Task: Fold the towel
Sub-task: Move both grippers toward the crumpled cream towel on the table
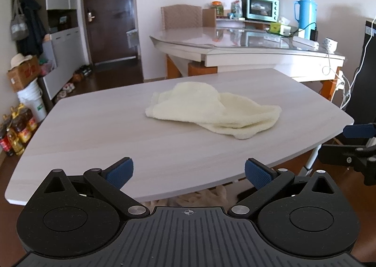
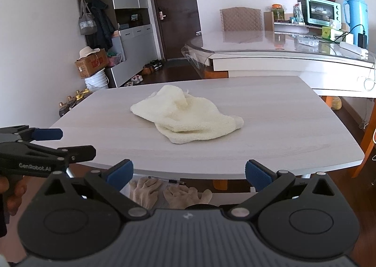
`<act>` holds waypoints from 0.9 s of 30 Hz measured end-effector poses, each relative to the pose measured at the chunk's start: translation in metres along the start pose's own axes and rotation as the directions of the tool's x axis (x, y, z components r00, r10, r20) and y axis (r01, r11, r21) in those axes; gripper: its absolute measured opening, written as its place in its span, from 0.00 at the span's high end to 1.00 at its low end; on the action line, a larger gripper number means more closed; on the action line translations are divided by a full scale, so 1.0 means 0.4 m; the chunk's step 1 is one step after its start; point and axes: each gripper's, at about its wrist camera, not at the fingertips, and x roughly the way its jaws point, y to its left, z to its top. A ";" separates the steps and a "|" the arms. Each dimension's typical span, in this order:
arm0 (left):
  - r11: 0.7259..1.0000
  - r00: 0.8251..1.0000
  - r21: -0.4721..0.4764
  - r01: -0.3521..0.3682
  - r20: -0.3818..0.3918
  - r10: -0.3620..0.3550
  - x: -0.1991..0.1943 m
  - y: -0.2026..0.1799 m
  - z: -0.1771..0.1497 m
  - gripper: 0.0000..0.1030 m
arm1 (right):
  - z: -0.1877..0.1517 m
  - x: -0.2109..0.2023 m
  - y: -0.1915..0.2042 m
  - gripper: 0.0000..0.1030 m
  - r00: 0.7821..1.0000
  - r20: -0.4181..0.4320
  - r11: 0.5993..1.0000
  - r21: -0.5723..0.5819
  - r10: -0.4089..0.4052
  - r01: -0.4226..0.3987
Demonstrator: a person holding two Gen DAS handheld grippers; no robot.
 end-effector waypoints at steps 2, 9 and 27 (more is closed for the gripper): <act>1.000 1.000 0.003 0.000 -0.003 0.000 0.005 -0.001 0.000 0.00 | 0.003 0.000 -0.002 0.00 1.000 0.001 1.000 0.008 -0.005 0.005; 1.000 1.000 0.005 -0.002 -0.008 0.002 0.015 -0.005 0.005 0.00 | -0.004 0.000 -0.027 0.00 1.000 0.004 1.000 0.020 -0.010 0.010; 1.000 0.999 -0.011 -0.004 -0.044 0.004 0.058 0.009 0.017 0.00 | 0.002 0.054 -0.052 0.00 0.999 -0.033 0.999 0.038 -0.011 0.013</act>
